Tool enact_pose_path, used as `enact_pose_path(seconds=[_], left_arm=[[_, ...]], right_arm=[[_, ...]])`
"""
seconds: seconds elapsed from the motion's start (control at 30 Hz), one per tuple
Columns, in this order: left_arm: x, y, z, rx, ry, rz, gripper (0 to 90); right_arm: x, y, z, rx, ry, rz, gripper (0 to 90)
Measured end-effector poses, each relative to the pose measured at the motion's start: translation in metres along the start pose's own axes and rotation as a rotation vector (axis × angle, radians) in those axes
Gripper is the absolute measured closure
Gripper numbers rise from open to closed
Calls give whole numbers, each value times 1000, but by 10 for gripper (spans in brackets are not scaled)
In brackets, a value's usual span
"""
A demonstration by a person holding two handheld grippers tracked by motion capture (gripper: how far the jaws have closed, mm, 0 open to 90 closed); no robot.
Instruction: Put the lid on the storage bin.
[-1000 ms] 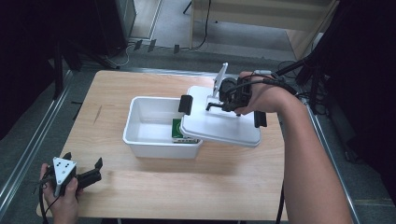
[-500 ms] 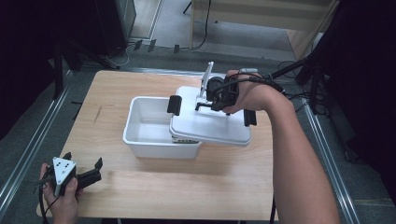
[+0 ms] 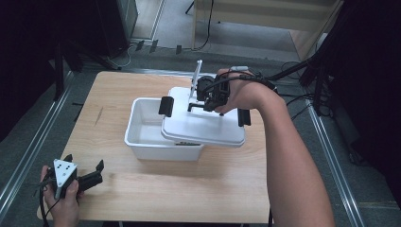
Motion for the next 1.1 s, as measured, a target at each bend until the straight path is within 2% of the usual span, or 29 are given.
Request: enact_pose_path(seconds=[0.13, 0.17, 0.2, 0.23, 0.3, 0.37, 0.4, 0.43, 0.6, 1.1], left_arm=[[0, 0, 0, -1, -1, 0, 0], [0, 0, 0, -1, 0, 1, 0], [0, 0, 0, -1, -1, 0, 0], [0, 0, 0, -2, -1, 0, 0], [0, 0, 0, -3, -1, -2, 0], [0, 0, 0, -2, -2, -2, 0], [0, 0, 0, -2, -2, -2, 0], [0, 0, 0, -2, -2, -1, 0], [0, 0, 0, -3, 0, -4, 0], [0, 0, 0, -7, -8, -4, 0]], right_arm=[[9, 0, 1, 2, 13, -24, 854], [10, -1, 0, 4, 3, -13, 854], [13, -1, 1, 4, 13, -28, 854], [14, -2, 1, 6, 5, -16, 854], [18, -1, 3, 7, 10, -33, 854], [21, -3, 4, 12, 0, -23, 854], [24, -2, 5, 12, 8, -42, 854], [26, -4, 5, 14, -3, -30, 854], [37, -4, 6, 17, 8, -51, 854], [61, -8, 16, 33, -2, -66, 854]])
Point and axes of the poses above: each handheld gripper's, and its own axes: z roughly forward along the jaws, x roughly out of its top, y roughly to its right, the point moved 7 cm from there along z, roughly forward along the jaws, and after that the axes turned 1 degree about z, right-handed, at the moved point
